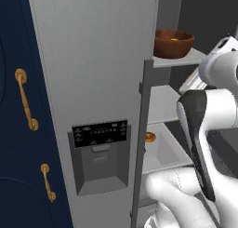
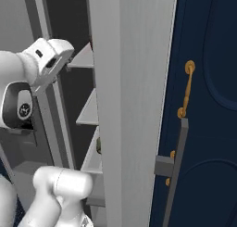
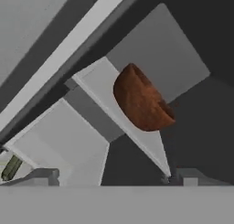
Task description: Pick the chicken drumstick and lemon from their plates and place them in the bowl. Then put the bowl in the fridge.
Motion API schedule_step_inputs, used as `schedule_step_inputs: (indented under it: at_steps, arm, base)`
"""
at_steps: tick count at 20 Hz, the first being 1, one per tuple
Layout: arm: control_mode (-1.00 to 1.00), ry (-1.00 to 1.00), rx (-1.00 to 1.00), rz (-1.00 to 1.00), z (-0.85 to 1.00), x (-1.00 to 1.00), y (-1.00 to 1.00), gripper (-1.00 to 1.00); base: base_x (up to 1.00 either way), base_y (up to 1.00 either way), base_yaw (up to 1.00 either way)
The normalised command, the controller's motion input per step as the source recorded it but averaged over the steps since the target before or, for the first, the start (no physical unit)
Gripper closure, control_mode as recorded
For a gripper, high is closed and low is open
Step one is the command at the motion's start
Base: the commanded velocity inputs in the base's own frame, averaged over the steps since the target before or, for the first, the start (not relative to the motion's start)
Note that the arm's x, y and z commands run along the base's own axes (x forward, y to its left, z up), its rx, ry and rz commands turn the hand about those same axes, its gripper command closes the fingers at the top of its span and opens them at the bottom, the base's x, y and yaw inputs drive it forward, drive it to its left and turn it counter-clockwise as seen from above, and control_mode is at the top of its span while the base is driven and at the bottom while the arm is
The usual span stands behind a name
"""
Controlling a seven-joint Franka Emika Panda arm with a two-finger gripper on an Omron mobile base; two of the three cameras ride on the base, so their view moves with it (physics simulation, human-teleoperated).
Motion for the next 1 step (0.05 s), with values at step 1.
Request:
schedule_step_inputs:
  at_steps: [1]
  arm:
    - [-1.00,0.05,0.27,-0.17,0.00,-1.00,0.00,-1.00]
  base:
    - [0.00,0.00,0.00]
